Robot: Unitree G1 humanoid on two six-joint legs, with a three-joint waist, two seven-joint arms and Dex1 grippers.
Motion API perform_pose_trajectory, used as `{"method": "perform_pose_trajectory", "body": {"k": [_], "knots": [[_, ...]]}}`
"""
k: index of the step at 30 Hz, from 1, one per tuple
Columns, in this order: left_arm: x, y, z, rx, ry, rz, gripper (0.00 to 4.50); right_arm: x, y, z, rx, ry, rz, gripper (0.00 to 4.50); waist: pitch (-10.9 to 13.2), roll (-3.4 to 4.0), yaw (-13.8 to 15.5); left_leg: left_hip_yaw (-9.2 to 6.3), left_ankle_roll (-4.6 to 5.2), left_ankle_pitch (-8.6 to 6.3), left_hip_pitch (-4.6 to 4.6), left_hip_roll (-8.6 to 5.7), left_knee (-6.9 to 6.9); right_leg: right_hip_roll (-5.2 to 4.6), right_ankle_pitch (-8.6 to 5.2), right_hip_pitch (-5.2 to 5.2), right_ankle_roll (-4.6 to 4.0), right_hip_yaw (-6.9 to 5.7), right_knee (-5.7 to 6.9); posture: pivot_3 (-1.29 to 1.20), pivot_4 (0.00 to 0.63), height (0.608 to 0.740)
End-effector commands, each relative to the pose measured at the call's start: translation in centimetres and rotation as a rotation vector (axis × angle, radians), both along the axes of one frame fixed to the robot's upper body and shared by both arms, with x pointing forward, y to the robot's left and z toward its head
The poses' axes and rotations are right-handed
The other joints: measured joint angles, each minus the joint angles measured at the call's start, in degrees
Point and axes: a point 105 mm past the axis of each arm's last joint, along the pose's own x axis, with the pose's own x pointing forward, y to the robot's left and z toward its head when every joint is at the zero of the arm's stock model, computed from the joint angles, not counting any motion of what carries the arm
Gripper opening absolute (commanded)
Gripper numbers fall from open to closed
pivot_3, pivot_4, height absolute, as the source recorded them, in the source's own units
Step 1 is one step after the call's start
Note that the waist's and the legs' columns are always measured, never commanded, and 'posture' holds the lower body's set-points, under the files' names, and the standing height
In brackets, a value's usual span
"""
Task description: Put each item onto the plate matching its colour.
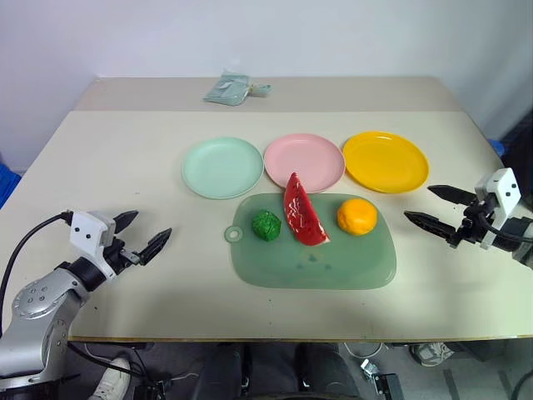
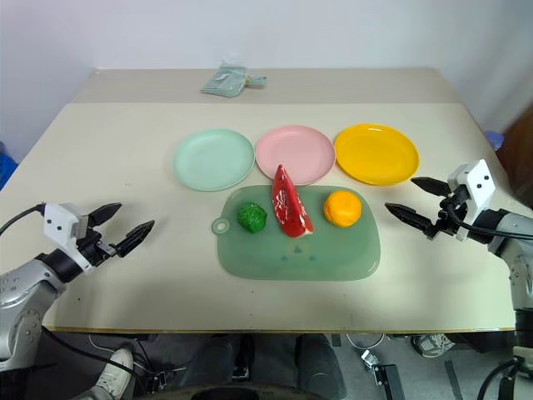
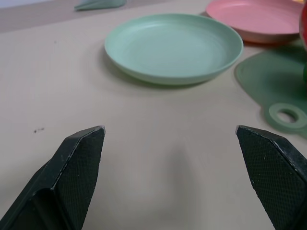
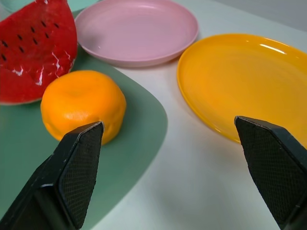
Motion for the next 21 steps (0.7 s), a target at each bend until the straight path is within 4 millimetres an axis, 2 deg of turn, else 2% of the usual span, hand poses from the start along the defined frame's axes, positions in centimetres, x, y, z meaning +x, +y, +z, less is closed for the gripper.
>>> {"method": "perform_pose_trajectory", "body": {"k": [1, 7, 12, 15, 18, 21], "knots": [[0.2, 0.1, 0.7, 0.016, -0.045, -0.013, 4.5, -0.2, 0.2, 1.5, -0.009, -0.062, 0.012, 4.47, 0.0, 0.0, 0.1, 0.0, 0.0, 0.0, 0.0, 0.0, 0.0, 0.0, 0.0, 0.0, 0.0, 0.0, 0.0, 0.0, 0.15, 0.74], [0.7, -0.8, 0.3, 0.0, -0.044, -0.042, 4.5, -0.5, 0.6, 1.2, 0.003, -0.062, 0.008, 4.47, 0.0, 0.0, 0.2, 0.0, 0.0, 0.0, 0.0, 0.0, 0.0, 0.0, 0.0, 0.0, 0.0, 0.0, 0.0, 0.0, 0.15, 0.74], [1.5, -3.0, 0.7, -0.024, -0.044, -0.121, 4.5, -0.8, 0.8, 1.6, 0.009, -0.061, 0.001, 4.47, 0.0, 0.0, 0.3, 0.0, 0.0, 0.0, 0.0, 0.0, 0.01, 0.0, 0.0, 0.0, 0.01, 0.0, 0.0, 0.0, 0.15, 0.74], [2.0, -4.7, 1.1, -0.028, -0.037, -0.19, 4.5, -1.1, 1.2, 2.5, 0.012, -0.089, -0.004, 4.47, 0.0, 0.0, 0.3, 0.0, 0.0, 0.0, 0.0, 0.0, 0.01, 0.0, 0.01, 0.0, 0.01, 0.0, 0.0, 0.0, 0.15, 0.74], [2.6, -7.2, 1.7, -0.069, -0.012, -0.303, 4.5, -1.9, 2.2, 3.4, 0.042, -0.103, 0.023, 4.47, 0.0, 0.0, 0.5, 0.0, 0.0, 0.0, -0.02, 0.0, 0.01, 0.0, 0.01, -0.01, 0.01, 0.0, 0.01, 0.0, 0.15, 0.74], [2.7, -9.0, 2.1, -0.073, 0.0, -0.394, 4.5, -3.0, 2.7, 3.3, 0.051, -0.075, 0.049, 4.47, 0.0, 0.0, 0.6, 0.0, 0.0, 0.0, -0.03, 0.0, 0.03, 0.0, 0.01, 0.0, 0.02, -0.01, 0.01, 0.0, 0.15, 0.74]]}}
